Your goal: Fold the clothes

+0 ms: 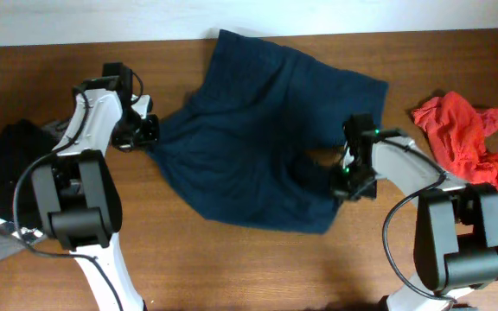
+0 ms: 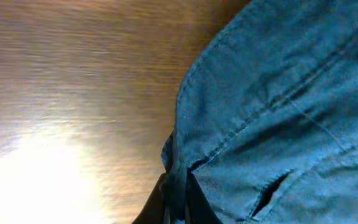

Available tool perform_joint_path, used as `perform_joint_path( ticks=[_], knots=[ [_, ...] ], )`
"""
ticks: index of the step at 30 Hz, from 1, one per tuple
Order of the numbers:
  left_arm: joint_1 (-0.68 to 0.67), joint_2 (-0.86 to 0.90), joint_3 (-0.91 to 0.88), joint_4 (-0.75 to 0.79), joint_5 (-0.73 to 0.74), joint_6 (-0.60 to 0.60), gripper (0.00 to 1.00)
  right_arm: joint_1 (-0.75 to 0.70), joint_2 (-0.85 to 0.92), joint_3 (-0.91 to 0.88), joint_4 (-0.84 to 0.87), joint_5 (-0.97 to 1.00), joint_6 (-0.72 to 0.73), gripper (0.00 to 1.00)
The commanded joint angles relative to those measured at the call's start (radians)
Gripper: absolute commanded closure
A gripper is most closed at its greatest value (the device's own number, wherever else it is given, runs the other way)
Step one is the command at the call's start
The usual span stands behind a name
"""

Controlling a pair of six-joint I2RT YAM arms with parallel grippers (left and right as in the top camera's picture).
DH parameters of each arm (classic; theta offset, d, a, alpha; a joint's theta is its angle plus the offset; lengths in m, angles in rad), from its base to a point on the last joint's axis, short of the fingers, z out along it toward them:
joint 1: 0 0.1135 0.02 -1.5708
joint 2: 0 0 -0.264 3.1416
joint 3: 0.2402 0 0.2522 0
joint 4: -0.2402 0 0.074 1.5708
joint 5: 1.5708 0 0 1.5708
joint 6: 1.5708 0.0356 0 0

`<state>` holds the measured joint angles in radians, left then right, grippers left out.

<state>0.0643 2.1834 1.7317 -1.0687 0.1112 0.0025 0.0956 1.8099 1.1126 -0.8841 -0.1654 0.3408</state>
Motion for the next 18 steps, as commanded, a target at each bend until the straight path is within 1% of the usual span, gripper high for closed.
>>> perform_joint_path(
  ticks=[1,5,9,10,11,12,13,14,15,18],
  knots=[
    [0.017,-0.079,0.005,-0.002,-0.023,-0.01,1.0,-0.058,-0.055,0.128,0.01,0.02,0.012,0.96],
    [0.018,-0.093,0.005,-0.002,-0.023,-0.01,1.0,-0.134,-0.055,0.228,0.045,0.016,0.013,0.96],
    [0.012,-0.096,0.005,-0.002,-0.022,-0.01,1.0,-0.182,-0.051,0.238,0.141,-0.015,0.01,0.96],
    [0.011,-0.096,0.005,0.001,-0.021,-0.01,1.0,-0.183,-0.049,0.238,0.153,-0.017,0.002,0.94],
    [0.008,-0.096,0.005,0.003,-0.019,-0.01,1.0,-0.183,-0.048,0.237,0.165,-0.018,-0.015,0.78],
    [0.005,-0.096,0.005,0.005,-0.018,-0.01,1.0,-0.181,-0.047,0.236,0.171,-0.018,-0.037,0.54],
    [0.003,-0.096,0.005,0.006,-0.014,-0.01,1.0,-0.179,-0.047,0.236,0.17,-0.018,-0.055,0.33],
    [0.001,-0.096,0.005,0.007,-0.014,-0.01,1.0,-0.174,-0.047,0.236,0.16,-0.018,-0.072,0.26],
    [0.001,-0.096,0.005,0.006,-0.011,-0.01,1.0,-0.172,-0.047,0.236,0.147,-0.018,-0.079,0.23],
    [0.001,-0.096,0.005,0.005,0.002,-0.01,1.0,-0.172,-0.047,0.236,0.069,-0.032,-0.079,0.22]
  ],
)
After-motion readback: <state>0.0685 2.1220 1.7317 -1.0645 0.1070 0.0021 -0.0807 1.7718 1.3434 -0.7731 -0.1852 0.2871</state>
